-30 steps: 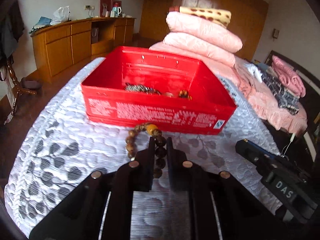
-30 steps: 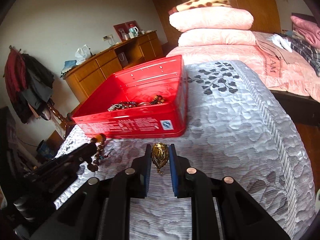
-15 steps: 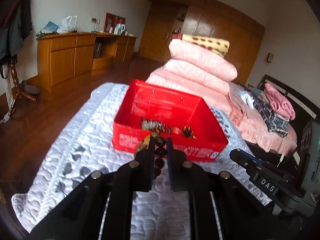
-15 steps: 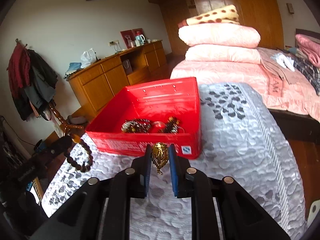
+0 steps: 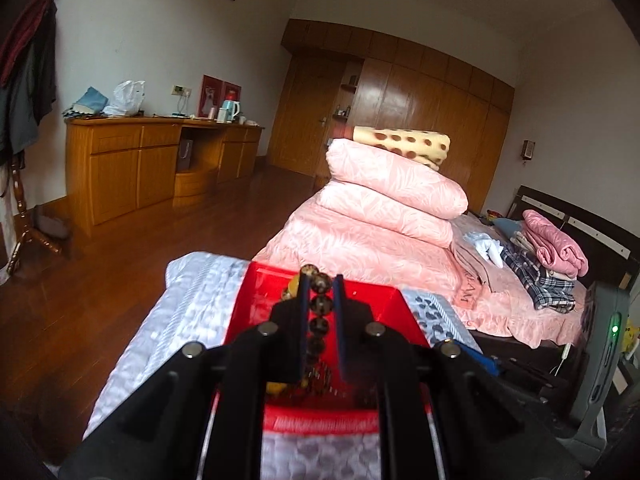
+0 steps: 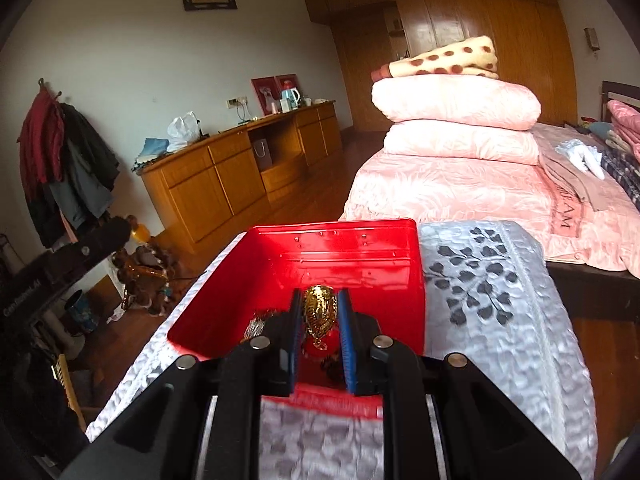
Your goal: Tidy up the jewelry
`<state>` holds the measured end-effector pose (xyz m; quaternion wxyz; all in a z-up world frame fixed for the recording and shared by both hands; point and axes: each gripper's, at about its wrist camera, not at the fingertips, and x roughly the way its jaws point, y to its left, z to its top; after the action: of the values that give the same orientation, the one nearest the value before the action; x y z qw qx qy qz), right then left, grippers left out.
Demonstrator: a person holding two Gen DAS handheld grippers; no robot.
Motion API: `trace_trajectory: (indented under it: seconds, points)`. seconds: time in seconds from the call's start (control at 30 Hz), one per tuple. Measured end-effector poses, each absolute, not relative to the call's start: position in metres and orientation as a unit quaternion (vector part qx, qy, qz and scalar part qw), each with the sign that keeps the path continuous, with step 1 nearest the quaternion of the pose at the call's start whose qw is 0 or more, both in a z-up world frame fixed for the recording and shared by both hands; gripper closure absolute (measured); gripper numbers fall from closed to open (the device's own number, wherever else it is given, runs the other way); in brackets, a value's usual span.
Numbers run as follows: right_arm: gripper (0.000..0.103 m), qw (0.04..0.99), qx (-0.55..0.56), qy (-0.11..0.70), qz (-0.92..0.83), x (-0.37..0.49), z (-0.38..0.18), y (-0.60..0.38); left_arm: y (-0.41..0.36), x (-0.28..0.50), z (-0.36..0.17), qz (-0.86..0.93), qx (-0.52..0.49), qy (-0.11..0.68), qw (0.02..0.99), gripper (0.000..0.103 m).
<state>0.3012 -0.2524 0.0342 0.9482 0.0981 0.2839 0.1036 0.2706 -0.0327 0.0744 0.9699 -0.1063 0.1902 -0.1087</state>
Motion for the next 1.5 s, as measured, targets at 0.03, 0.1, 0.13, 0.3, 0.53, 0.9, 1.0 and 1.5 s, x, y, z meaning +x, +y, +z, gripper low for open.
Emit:
trace_trajectory:
  seconds: [0.03, 0.1, 0.13, 0.3, 0.53, 0.9, 1.0, 1.5]
  points:
    - [0.086, 0.948, 0.099, 0.284, 0.103, 0.307, 0.033, -0.252, -0.036, 0.283, 0.072, -0.111, -0.103, 0.192, 0.97, 0.093]
    - [0.086, 0.946, 0.1, 0.292, 0.099, 0.322, 0.025, -0.253, -0.039, 0.299, 0.067, -0.113, -0.101, 0.199, 0.968, 0.093]
    - [0.086, 0.945, 0.103, 0.295, 0.098, 0.328, 0.021, -0.254, -0.041, 0.311, 0.062, -0.114, -0.1, 0.206, 0.967, 0.093]
    - [0.07, 0.937, 0.116, 0.313, 0.1, 0.348, 0.004, -0.259, -0.048, 0.347, 0.036, -0.117, -0.087, 0.244, 0.959, 0.088]
    - [0.066, 0.94, 0.125, 0.304, 0.093, 0.342, 0.0, -0.268, -0.033, 0.351, 0.023, -0.096, -0.082, 0.256, 0.958, 0.052]
    - [0.022, 0.954, 0.1, 0.275, 0.07, 0.292, 0.01, -0.276, -0.011, 0.298, 0.035, -0.055, -0.041, 0.225, 0.972, 0.009]
    - [0.014, 0.954, 0.106, 0.271, 0.074, 0.274, 0.012, -0.278, -0.008, 0.28, 0.032, -0.047, -0.024, 0.221, 0.974, 0.006]
    - [0.007, 0.964, 0.093, 0.234, 0.086, 0.212, 0.035, -0.273, -0.007, 0.218, 0.041, -0.058, -0.009, 0.195, 0.979, 0.005]
